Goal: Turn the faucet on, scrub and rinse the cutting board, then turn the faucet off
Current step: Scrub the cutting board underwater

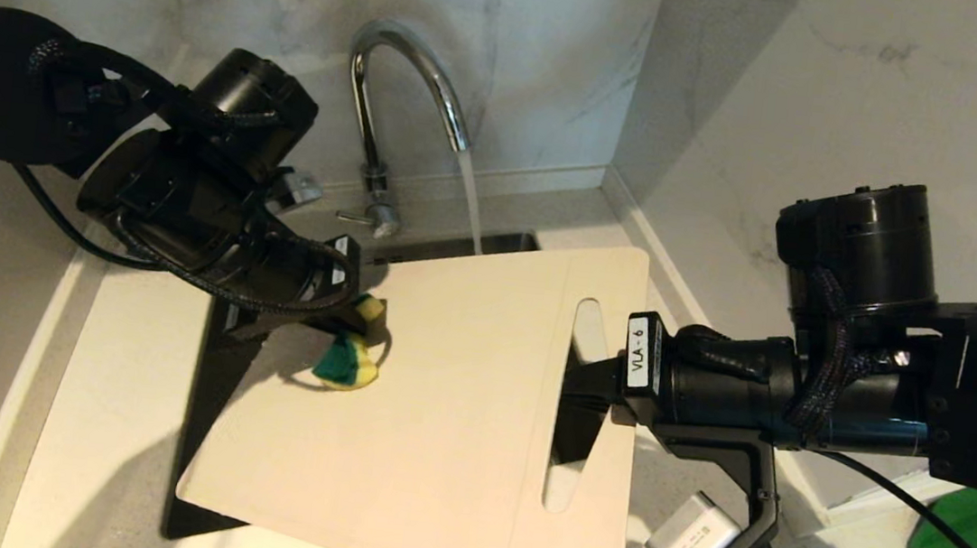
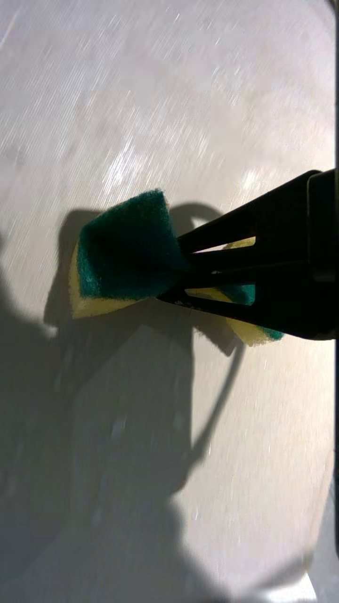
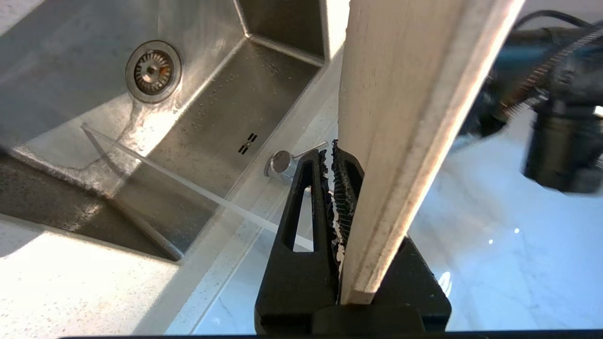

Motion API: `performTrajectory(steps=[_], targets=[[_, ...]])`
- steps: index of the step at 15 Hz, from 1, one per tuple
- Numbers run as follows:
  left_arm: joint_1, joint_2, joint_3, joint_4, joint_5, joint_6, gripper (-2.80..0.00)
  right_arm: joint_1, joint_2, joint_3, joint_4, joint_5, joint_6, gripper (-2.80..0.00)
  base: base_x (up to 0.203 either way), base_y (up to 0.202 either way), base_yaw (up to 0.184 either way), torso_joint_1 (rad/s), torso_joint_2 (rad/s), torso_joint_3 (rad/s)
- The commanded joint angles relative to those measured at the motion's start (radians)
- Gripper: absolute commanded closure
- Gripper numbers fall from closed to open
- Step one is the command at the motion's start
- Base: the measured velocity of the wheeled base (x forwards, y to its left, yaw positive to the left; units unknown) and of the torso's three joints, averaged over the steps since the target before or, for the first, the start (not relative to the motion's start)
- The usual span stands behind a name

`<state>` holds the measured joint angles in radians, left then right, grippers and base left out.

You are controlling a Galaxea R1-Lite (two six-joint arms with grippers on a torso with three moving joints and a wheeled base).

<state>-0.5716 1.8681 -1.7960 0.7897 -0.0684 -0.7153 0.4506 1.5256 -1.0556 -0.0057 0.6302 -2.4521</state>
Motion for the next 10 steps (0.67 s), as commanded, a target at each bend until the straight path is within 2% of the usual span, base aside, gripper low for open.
performTrajectory(steps=[1,7,10], targets=[[0.070,-0.024,0.054,-0.022,-0.023,0.013,0.00,0.000,-0.006,0.000,0.000,0.005,-0.015,0.00,0.000,0.000,0.000,0.000,0.00,0.000],[0.240,-0.055,0.299,-0.204,-0.044,0.111,0.00,0.000,-0.010,0.000,0.001,0.006,-0.011,0.00,0.000,0.000,0.000,0.000,0.00,0.000],[0.322,-0.060,0.314,-0.238,-0.114,0.122,0.00,0.000,-0.008,0.002,0.000,0.005,-0.011,0.00,0.000,0.000,0.000,0.000,0.00,0.000]])
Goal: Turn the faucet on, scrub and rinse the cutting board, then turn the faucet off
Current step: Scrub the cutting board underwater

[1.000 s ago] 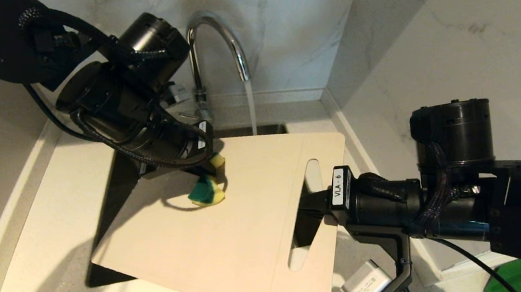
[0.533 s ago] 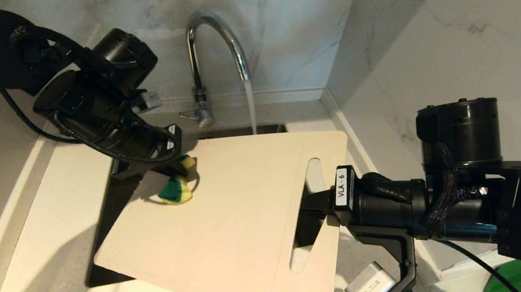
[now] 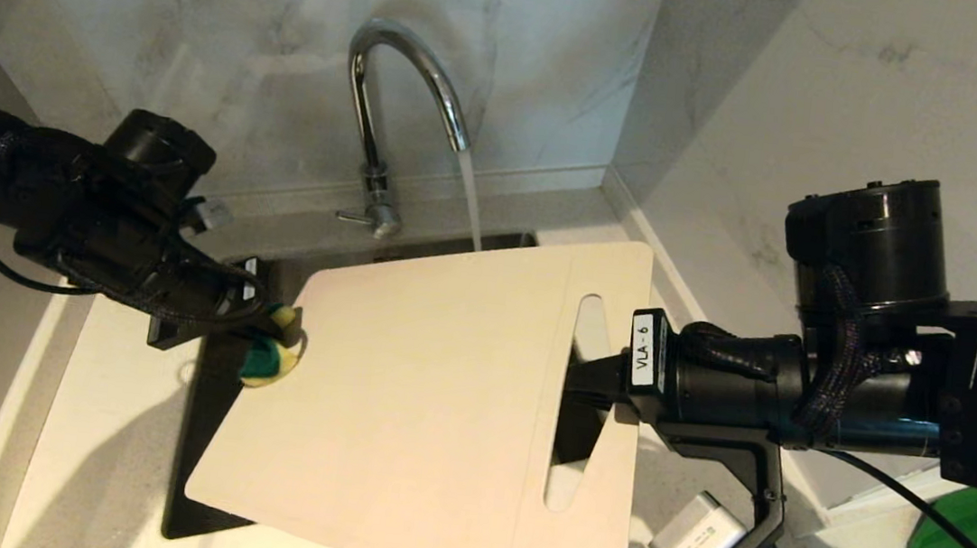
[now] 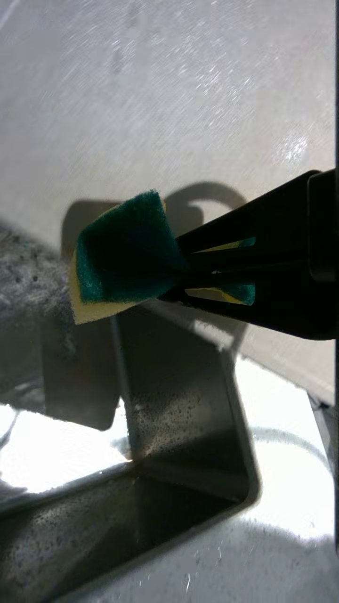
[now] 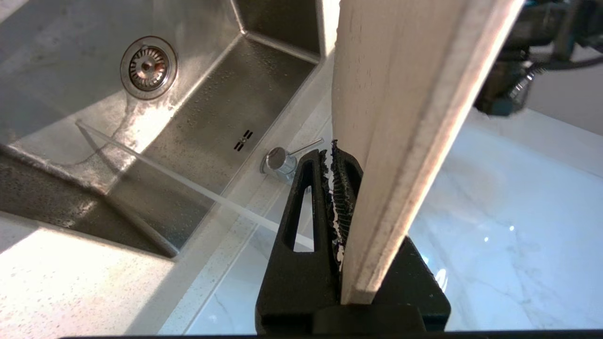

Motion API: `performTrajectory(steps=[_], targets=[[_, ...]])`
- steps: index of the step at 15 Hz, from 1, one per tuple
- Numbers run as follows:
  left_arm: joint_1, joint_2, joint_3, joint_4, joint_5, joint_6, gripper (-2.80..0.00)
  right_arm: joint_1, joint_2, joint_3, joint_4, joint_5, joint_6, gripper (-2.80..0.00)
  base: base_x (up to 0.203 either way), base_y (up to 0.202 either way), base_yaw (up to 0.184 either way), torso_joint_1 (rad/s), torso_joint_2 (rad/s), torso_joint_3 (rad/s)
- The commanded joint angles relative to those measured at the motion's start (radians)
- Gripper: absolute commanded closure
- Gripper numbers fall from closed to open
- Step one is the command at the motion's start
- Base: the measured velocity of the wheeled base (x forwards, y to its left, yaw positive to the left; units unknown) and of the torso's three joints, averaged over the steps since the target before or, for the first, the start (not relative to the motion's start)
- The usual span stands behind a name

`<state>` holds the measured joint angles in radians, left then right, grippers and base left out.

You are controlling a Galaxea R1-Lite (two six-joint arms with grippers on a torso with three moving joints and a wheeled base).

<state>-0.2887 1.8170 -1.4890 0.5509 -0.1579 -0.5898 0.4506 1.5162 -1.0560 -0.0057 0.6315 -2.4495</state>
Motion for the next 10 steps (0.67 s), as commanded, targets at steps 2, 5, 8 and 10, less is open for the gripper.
performTrajectory(steps=[2,5,8,10], targets=[[0.032,-0.034,-0.013,-0.002,-0.031,-0.002,0.00,0.000,0.001,0.001,0.001,0.004,-0.013,0.00,0.000,0.000,0.000,0.000,0.00,0.000],[-0.051,-0.074,-0.063,0.009,-0.029,-0.017,0.00,0.000,0.001,0.002,0.001,0.004,-0.013,0.00,0.000,0.000,0.000,0.000,0.00,0.000],[-0.164,-0.080,-0.172,0.070,-0.021,-0.062,0.00,0.000,0.001,0.007,0.000,0.004,-0.003,0.00,0.000,0.000,0.000,0.000,0.00,0.000],[-0.243,-0.063,-0.281,0.134,-0.012,-0.094,0.00,0.000,-0.001,0.007,0.000,0.004,-0.003,0.00,0.000,0.000,0.000,0.000,0.00,0.000]])
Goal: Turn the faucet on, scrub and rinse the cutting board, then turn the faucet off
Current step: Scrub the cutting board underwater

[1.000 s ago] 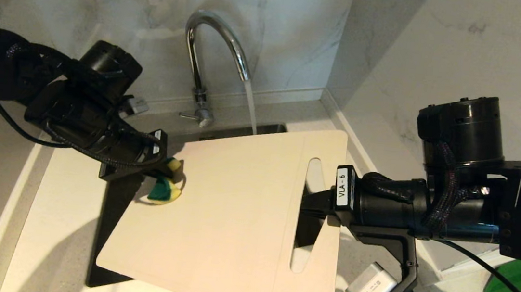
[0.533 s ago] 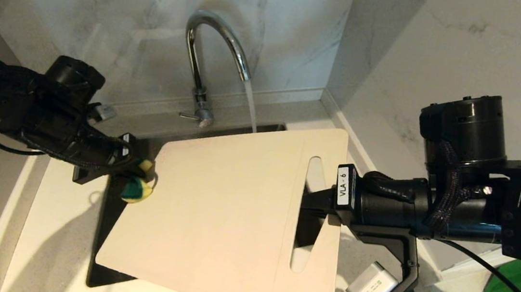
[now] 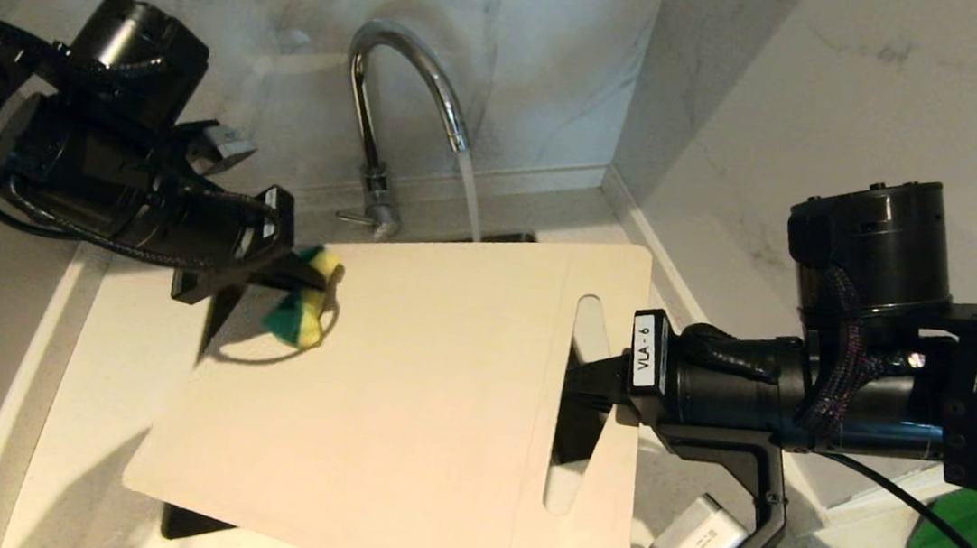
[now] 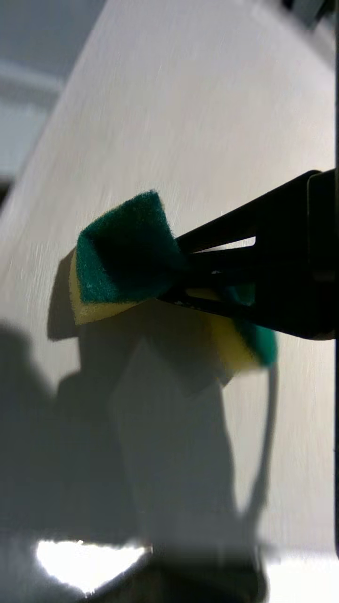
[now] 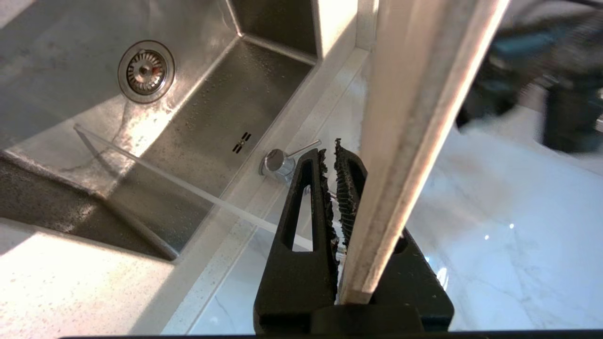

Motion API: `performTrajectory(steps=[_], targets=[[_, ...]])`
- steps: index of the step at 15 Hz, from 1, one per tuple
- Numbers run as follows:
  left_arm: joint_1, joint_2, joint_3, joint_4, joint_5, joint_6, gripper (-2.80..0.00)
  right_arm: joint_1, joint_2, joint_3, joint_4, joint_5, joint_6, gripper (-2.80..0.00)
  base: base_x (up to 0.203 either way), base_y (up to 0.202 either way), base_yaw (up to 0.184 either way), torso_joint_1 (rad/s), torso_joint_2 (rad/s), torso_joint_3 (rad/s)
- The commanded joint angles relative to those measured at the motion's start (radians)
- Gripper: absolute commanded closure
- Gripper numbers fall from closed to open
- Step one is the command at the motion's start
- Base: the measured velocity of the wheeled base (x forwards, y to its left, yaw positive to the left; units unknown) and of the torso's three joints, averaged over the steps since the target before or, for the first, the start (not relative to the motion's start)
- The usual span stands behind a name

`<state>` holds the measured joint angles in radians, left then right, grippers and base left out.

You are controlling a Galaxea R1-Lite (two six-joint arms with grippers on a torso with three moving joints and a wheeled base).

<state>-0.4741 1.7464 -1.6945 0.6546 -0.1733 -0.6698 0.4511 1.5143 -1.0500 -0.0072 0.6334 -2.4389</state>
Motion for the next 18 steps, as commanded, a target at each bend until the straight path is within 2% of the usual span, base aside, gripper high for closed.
performTrajectory(steps=[1,3,5,8,11,15,18], targets=[[-0.098,0.031,-0.122,0.056,0.023,-0.023,0.00,0.000,-0.003,0.002,0.001,0.002,-0.014,0.00,0.000,0.000,0.000,0.000,0.00,0.000],[-0.133,0.095,-0.162,0.074,0.086,-0.029,0.00,0.000,-0.006,0.005,0.001,0.002,-0.013,0.00,0.000,0.000,0.000,0.000,0.00,0.000],[-0.125,0.121,-0.152,0.077,0.099,-0.037,0.00,0.000,-0.011,0.012,0.001,0.002,-0.012,0.00,0.000,0.000,0.000,0.000,0.00,0.000],[-0.057,0.123,-0.108,0.076,0.090,-0.036,0.00,0.000,-0.014,0.016,0.001,0.001,-0.012,0.00,0.000,0.000,0.000,0.000,0.00,0.000],[0.016,0.114,-0.063,0.076,0.051,-0.031,0.00,0.000,-0.014,0.016,0.001,0.002,-0.012,0.00,0.000,0.000,0.000,0.000,0.00,0.000],[0.119,0.110,-0.001,0.071,0.035,0.009,0.00,0.000,-0.014,0.016,0.001,0.002,-0.011,0.00,0.000,0.000,0.000,0.000,0.00,0.000],[0.208,0.093,0.016,0.069,-0.028,0.032,0.00,0.000,-0.016,0.016,0.001,0.002,-0.011,0.00,0.000,0.000,0.000,0.000,0.00,0.000]])
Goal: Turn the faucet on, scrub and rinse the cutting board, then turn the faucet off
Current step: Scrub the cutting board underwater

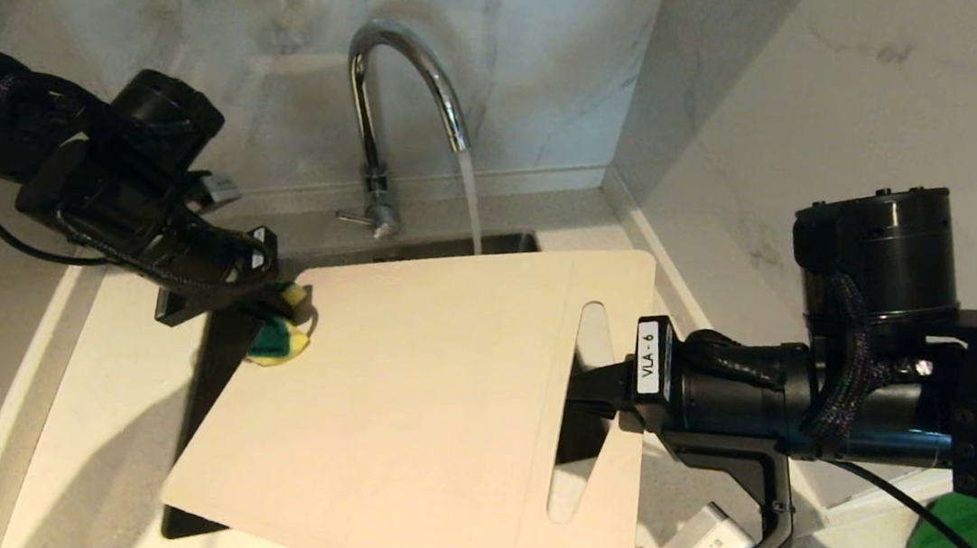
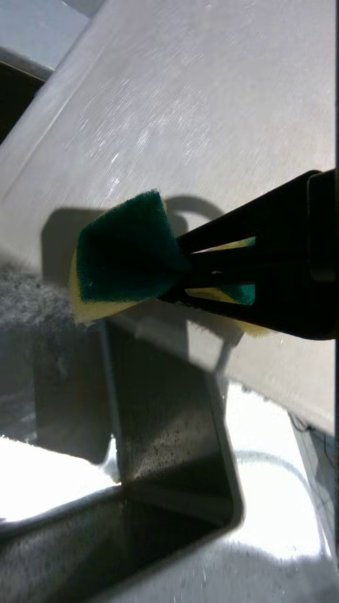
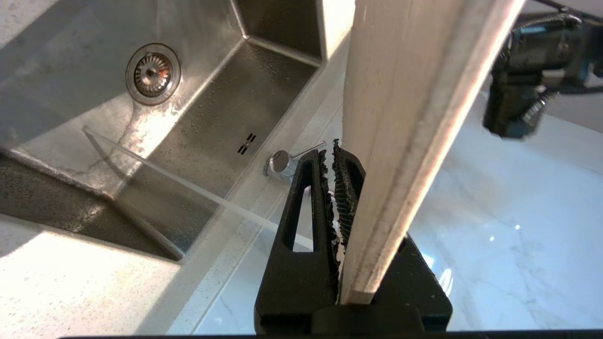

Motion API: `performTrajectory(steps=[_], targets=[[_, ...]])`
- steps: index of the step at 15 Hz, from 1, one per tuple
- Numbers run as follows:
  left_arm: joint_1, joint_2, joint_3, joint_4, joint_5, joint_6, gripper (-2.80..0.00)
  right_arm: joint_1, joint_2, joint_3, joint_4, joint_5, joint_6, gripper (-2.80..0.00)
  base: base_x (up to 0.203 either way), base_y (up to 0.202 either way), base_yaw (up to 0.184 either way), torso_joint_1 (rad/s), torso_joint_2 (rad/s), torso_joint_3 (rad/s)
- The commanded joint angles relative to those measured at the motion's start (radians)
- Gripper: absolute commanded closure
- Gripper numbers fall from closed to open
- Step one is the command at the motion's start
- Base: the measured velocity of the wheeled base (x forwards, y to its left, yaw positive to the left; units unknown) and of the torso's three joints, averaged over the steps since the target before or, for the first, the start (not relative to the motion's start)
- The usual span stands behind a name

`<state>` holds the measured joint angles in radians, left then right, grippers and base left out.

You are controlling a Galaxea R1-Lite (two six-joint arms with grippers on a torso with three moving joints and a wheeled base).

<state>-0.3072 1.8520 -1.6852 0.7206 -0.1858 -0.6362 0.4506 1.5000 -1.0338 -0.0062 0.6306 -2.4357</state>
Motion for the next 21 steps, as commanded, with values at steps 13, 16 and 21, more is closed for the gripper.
performTrajectory(steps=[13,16,21], targets=[[-0.478,-0.178,0.011,0.060,0.101,-0.094,0.00,0.000,0.000,0.000,-0.001,0.003,-0.003,0.00,0.000,0.000,0.000,0.000,0.00,0.000],[-0.625,-0.136,0.012,0.059,0.309,-0.104,0.00,0.000,-0.001,0.001,-0.001,0.003,-0.002,0.00,0.000,0.000,0.000,0.000,0.00,0.000],[-0.601,-0.119,0.032,0.055,0.342,-0.111,0.00,0.000,-0.004,0.010,-0.001,0.003,0.000,0.00,0.000,0.000,0.000,0.000,0.00,0.000]])
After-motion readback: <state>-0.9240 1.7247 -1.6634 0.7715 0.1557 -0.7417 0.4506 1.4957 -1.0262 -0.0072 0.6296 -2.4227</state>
